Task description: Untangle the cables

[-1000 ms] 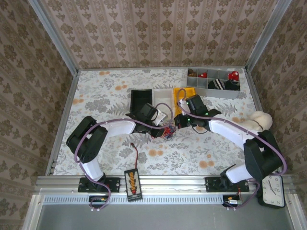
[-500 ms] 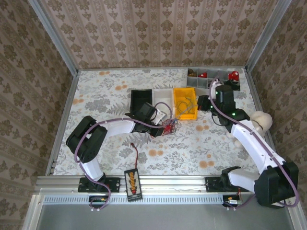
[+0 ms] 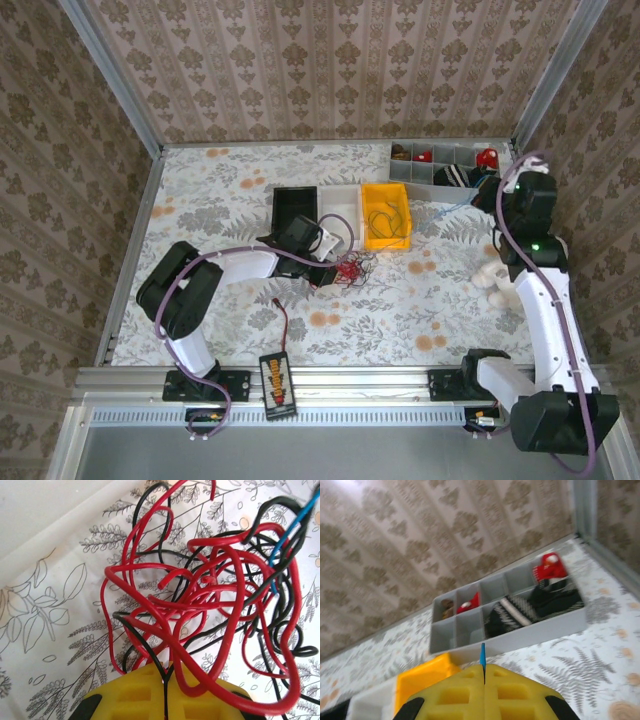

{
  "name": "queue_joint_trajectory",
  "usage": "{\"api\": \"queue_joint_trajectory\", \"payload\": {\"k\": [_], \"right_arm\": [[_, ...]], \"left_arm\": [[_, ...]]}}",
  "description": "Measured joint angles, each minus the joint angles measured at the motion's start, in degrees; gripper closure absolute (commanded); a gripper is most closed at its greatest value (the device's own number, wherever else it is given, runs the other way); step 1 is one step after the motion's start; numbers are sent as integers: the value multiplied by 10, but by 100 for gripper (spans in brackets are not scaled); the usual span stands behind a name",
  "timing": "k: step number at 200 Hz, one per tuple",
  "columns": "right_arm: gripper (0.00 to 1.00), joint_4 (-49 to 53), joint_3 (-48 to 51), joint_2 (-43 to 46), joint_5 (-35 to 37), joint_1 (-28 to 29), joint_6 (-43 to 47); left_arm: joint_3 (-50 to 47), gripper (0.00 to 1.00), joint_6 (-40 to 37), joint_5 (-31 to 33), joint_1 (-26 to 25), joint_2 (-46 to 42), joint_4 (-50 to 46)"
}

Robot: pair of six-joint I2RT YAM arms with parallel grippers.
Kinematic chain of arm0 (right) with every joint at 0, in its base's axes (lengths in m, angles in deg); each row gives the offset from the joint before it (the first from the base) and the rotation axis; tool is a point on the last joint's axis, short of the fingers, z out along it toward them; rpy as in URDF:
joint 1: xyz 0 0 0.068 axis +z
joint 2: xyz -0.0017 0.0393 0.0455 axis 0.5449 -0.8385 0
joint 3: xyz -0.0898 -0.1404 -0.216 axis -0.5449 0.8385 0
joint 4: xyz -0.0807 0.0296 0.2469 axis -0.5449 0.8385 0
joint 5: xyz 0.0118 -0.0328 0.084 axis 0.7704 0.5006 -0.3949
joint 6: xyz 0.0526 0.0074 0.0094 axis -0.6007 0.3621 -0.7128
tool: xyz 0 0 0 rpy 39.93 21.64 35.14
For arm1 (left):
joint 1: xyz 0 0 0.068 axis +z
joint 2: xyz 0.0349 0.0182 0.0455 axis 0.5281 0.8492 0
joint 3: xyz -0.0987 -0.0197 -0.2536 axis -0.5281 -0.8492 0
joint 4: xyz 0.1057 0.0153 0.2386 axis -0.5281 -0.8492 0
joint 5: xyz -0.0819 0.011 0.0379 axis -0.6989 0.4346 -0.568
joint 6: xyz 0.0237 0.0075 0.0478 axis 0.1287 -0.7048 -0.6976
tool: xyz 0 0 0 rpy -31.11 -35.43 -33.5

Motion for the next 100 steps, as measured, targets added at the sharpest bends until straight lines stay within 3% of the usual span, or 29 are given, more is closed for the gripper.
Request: {"api": "queue_joint_trajectory", "payload": {"k": [100], "right_arm": [[100,13,-53,8,-34,-64,10]], "left_arm": [[-26,100,-2,12,15,-17,-2]]}}
